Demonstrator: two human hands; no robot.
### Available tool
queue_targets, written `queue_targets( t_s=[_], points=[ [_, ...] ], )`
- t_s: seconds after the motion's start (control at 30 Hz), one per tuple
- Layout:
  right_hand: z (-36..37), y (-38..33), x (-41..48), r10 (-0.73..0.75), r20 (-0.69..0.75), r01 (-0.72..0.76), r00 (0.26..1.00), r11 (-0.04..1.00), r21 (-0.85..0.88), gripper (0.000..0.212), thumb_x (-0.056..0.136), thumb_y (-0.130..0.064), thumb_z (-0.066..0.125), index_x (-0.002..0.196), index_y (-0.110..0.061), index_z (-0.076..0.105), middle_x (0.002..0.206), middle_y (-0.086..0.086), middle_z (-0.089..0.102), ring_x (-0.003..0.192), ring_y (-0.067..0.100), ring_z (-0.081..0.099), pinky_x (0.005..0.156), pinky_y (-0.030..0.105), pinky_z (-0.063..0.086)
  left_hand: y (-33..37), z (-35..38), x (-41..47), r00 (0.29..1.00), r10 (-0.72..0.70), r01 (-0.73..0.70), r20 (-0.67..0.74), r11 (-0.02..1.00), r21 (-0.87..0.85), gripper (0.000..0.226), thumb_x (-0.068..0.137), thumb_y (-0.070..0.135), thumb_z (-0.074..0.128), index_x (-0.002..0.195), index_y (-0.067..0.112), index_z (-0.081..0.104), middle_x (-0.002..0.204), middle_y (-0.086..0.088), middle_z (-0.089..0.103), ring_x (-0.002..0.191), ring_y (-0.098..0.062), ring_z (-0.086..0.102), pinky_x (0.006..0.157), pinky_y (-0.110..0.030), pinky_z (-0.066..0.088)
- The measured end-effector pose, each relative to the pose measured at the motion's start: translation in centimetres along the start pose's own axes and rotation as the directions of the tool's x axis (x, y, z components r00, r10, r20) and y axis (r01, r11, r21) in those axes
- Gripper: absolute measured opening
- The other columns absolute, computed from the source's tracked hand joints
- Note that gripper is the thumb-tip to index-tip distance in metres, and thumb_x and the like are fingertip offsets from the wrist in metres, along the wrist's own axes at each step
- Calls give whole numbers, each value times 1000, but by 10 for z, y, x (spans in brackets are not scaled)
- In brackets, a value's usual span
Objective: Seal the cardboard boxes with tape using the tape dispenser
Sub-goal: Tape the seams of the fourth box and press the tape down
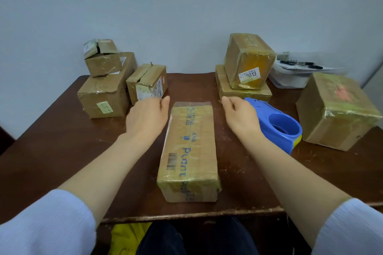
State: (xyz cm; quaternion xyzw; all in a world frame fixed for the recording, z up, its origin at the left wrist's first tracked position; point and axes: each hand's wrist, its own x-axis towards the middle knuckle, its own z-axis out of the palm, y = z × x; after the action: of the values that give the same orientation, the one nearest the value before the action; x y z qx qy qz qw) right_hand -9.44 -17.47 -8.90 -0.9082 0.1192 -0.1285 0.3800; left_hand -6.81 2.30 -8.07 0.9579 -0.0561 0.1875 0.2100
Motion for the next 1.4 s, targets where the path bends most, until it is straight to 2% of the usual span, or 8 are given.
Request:
queue_targets(
  t_s=[0.07, 0.13, 0.27, 0.43, 0.6, 0.83, 1.27, 1.4],
  points=[
    [-2, -4, -4, -293, -147, 285, 945, 956, -72, 30, 99, -26, 46, 114, -11, 67, 117, 4, 61, 112, 18, 52, 85, 20, 34, -2, -2, 0, 950, 251, -265, -186, 963, -56, 30, 98, 28, 49, 88, 9, 70, 82, -6, 62, 79, -27, 60, 64, -29, 39],
    [3, -12, -5, -450, -113, 440, 886, 892, -103, 29, 97, -25, 52, 116, -11, 68, 120, 3, 61, 114, 19, 51, 90, 21, 33, 1, 2, 3, 890, 422, -447, -173, 884, -140, 26, 94, 25, 56, 106, 9, 72, 94, -6, 67, 87, -24, 61, 74, -30, 46],
    [16, -12, 0, -447, 91, 456, 890, 871, -183, 31, 97, -30, 50, 116, -15, 68, 119, 2, 62, 113, 21, 49, 91, 26, 34, 4, 14, 8, 850, 527, -520, 17, 842, -142, 30, 92, 27, 56, 109, 8, 72, 105, -8, 70, 99, -28, 63, 87, -32, 46],
    [16, -14, 2, -338, 116, 350, 934, 931, -100, 30, 97, -33, 49, 115, -19, 68, 115, 2, 65, 110, 19, 54, 92, 33, 42, 9, 14, 6, 929, 360, -336, 85, 917, -216, 27, 96, 30, 52, 112, 18, 70, 111, 2, 69, 105, -16, 61, 92, -29, 43],
    [18, -15, 4, -223, 103, 220, 969, 975, 45, 27, 96, -31, 52, 113, -18, 68, 112, -4, 67, 102, 9, 55, 86, 22, 40, 14, 18, 4, 973, 177, -130, 146, 950, -282, 27, 97, 33, 50, 112, 20, 68, 109, 4, 68, 102, -14, 59, 83, -24, 40],
    [27, -9, 1, -47, 76, 12, 996, 912, 411, 19, 90, -28, 62, 100, -16, 74, 95, -9, 69, 97, 10, 62, 91, 36, 52, 15, 22, 2, 946, -67, 255, 319, 762, -596, 23, 96, 27, 53, 108, 17, 70, 105, 1, 68, 103, -17, 61, 95, -40, 48],
    [32, -1, 8, -66, 253, -130, 965, 717, 685, 13, 93, -12, 58, 91, -13, 71, 89, 5, 71, 78, 11, 67, 68, 22, 55, 4, 24, 6, 870, 27, 418, 492, 490, -765, 20, 96, 15, 53, 105, 9, 70, 92, -4, 73, 80, -9, 69, 69, -18, 56],
    [34, 1, 12, -79, 301, -185, 950, 635, 750, 16, 94, -7, 54, 102, -9, 68, 104, 9, 70, 92, 16, 67, 82, 27, 56, 2, 21, 12, 843, 92, 424, 530, 492, -760, 22, 95, 12, 52, 105, 9, 71, 96, -4, 74, 88, -12, 70, 76, -21, 55]
  ],
)
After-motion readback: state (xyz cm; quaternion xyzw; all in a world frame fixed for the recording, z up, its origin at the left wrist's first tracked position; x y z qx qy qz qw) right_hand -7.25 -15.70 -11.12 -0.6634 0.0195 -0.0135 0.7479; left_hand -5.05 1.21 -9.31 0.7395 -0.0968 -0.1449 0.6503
